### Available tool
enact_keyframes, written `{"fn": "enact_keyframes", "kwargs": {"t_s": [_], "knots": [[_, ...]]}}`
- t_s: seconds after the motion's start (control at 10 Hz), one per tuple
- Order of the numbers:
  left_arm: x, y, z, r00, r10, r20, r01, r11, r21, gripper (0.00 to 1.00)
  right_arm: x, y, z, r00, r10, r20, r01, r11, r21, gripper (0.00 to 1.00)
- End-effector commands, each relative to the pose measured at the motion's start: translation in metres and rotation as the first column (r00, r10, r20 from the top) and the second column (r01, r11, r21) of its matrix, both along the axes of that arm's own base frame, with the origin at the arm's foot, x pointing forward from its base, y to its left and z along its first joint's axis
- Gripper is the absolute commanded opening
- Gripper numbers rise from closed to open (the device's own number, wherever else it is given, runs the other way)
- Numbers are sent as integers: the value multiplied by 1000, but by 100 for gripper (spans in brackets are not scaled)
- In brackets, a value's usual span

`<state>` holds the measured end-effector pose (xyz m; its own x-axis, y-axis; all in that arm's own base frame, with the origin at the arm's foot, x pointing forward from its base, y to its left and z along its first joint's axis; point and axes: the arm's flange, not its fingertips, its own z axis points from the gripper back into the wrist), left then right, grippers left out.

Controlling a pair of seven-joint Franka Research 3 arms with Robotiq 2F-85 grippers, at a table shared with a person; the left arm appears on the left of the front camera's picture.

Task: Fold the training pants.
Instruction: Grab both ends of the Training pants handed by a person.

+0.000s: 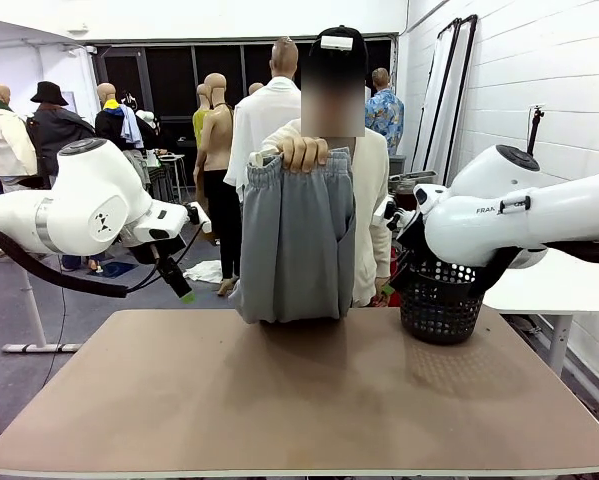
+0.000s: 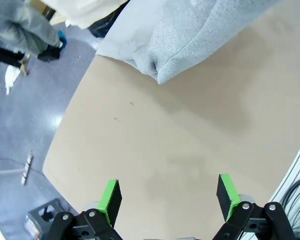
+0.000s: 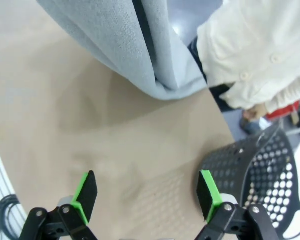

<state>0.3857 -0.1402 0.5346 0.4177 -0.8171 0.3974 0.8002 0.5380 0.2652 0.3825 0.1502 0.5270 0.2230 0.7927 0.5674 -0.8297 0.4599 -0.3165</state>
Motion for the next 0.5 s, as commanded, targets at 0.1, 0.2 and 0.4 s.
{"fn": "enact_keyframes", "kwargs": {"t_s": [0.1, 0.2, 0.4], "knots": [[10, 13, -12, 966, -248, 76, 251, 968, -31, 100, 19, -7, -13, 974, 210, 81, -218, 971, 103, 100], [14, 16, -15, 958, -264, 111, 269, 962, -35, 100, 23, -9, -14, 965, 245, 89, -254, 960, 117, 100], [15, 17, -16, 946, -273, 175, 287, 956, -57, 100, 24, -10, -16, 964, 257, 69, -263, 958, 111, 100]]}}
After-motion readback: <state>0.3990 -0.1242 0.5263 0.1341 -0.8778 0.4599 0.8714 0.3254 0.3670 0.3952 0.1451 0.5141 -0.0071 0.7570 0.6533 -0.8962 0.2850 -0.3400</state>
